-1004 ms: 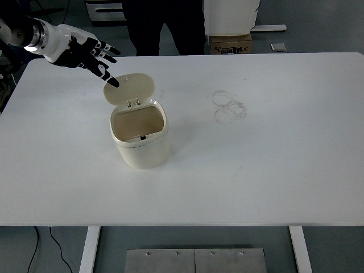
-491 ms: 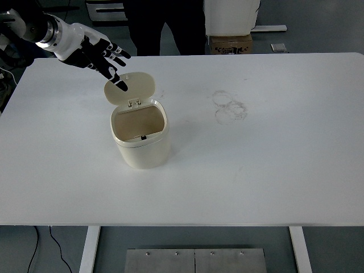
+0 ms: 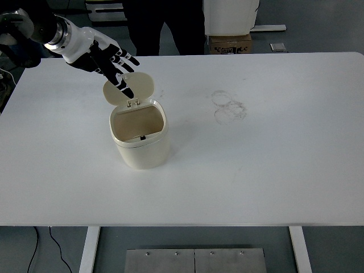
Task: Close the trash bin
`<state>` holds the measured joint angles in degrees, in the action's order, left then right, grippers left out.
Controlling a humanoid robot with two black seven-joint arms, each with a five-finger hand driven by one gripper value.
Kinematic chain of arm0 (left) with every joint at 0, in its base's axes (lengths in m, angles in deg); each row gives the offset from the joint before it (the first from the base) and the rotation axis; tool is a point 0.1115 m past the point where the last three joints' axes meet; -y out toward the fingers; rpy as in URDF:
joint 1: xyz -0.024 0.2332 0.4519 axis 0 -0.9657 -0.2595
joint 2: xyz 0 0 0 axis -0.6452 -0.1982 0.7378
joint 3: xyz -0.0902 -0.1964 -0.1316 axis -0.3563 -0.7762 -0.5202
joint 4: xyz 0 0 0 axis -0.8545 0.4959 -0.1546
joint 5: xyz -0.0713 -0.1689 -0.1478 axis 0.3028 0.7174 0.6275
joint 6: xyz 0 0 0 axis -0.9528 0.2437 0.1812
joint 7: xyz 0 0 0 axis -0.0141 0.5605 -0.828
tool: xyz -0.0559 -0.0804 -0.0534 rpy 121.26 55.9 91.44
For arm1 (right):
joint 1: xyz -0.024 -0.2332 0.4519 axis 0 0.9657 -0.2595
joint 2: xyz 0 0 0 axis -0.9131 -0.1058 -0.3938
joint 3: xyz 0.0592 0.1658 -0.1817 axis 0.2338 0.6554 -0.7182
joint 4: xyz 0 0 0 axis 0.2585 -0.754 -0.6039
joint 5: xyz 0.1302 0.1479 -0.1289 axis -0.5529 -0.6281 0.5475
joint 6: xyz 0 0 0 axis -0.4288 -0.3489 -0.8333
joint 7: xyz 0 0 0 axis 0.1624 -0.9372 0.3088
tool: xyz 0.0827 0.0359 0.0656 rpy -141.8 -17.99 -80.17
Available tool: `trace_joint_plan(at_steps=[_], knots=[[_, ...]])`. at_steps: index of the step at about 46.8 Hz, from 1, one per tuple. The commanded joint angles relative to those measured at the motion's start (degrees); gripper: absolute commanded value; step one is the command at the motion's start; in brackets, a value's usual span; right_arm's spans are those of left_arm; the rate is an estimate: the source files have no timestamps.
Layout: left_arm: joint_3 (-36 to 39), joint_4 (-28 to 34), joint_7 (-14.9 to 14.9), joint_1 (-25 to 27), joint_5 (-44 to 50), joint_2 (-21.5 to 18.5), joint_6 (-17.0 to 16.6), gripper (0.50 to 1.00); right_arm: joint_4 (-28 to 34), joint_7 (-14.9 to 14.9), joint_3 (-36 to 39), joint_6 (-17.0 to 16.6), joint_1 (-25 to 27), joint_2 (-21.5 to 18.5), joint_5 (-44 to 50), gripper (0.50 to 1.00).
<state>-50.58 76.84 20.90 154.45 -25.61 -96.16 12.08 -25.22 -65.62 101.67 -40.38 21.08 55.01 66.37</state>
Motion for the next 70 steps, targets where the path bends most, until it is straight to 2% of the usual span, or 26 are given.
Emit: trace_joint_plan(at_steps=[1, 25, 70], knots=[[0.0, 0.0, 0.0, 0.0, 0.0, 0.6, 0.0, 1.0, 0.0, 0.0, 0.0, 0.1, 0.0, 0.0, 0.0, 0.991], [0.1, 4.2, 0.1, -0.8, 0.0, 1.8, -0.4, 1.0, 0.0, 0.0, 0.0, 0.0, 0.0, 0.0, 0.0, 0.991], [2.1, 7.3, 0.3, -2.1, 0.4, 2.8, -1.2, 1.0, 0.0, 0.0, 0.0, 0.0, 0.0, 0.0, 0.0, 0.991]])
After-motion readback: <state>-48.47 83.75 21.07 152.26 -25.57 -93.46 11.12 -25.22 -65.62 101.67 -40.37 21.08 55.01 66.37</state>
